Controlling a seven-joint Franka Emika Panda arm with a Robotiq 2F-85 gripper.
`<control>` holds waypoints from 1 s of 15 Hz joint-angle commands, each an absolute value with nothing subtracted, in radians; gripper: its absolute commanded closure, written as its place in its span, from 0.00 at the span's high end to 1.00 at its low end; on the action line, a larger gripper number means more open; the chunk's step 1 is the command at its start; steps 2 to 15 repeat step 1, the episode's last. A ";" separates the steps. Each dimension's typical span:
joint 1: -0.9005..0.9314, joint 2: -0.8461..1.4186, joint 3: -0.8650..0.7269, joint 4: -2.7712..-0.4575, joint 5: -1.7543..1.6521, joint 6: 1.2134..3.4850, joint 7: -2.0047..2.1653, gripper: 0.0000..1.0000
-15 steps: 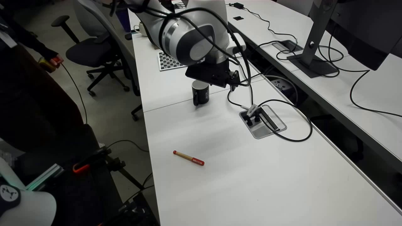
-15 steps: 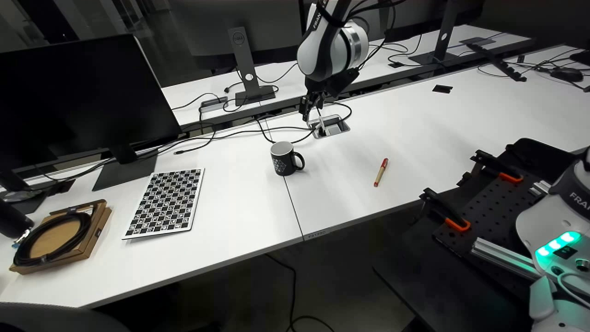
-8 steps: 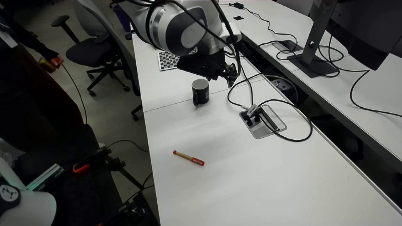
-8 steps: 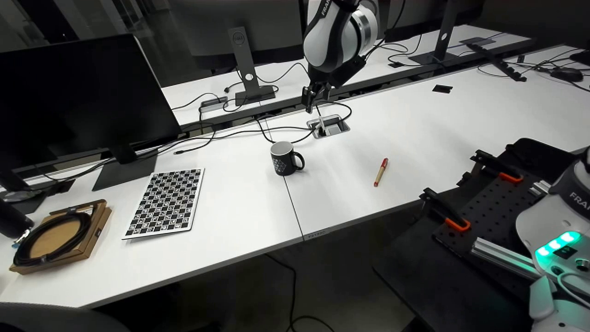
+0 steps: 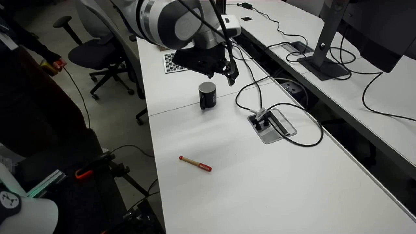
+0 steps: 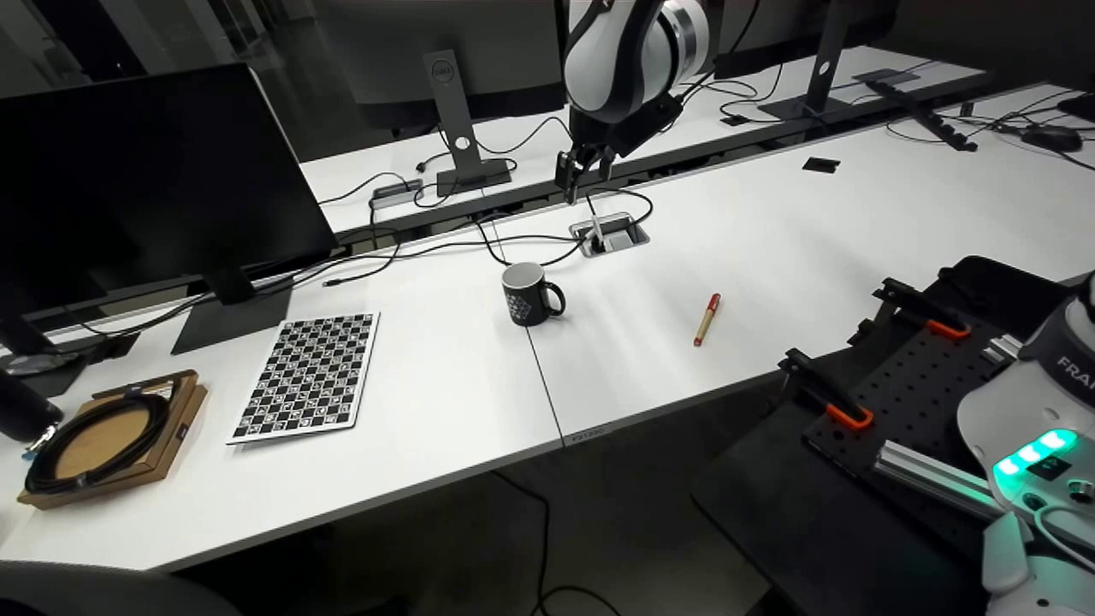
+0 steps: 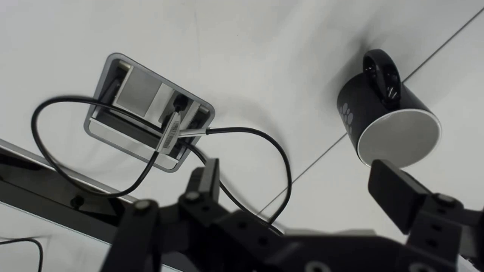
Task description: Pick the cup and put it upright
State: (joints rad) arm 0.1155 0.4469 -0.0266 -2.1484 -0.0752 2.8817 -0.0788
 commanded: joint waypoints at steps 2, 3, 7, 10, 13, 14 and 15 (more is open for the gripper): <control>0.100 0.444 -0.013 -2.150 -0.091 2.879 -0.068 1.00; 0.100 0.444 -0.013 -2.150 -0.091 2.879 -0.068 1.00; 0.100 0.444 -0.013 -2.150 -0.091 2.879 -0.068 1.00; 0.100 0.444 -0.013 -2.150 -0.091 2.879 -0.068 1.00; 0.100 0.444 -0.013 -2.150 -0.091 2.879 -0.068 1.00; 0.100 0.444 -0.013 -2.150 -0.091 2.879 -0.068 1.00; 0.100 0.444 -0.013 -2.150 -0.091 2.879 -0.068 1.00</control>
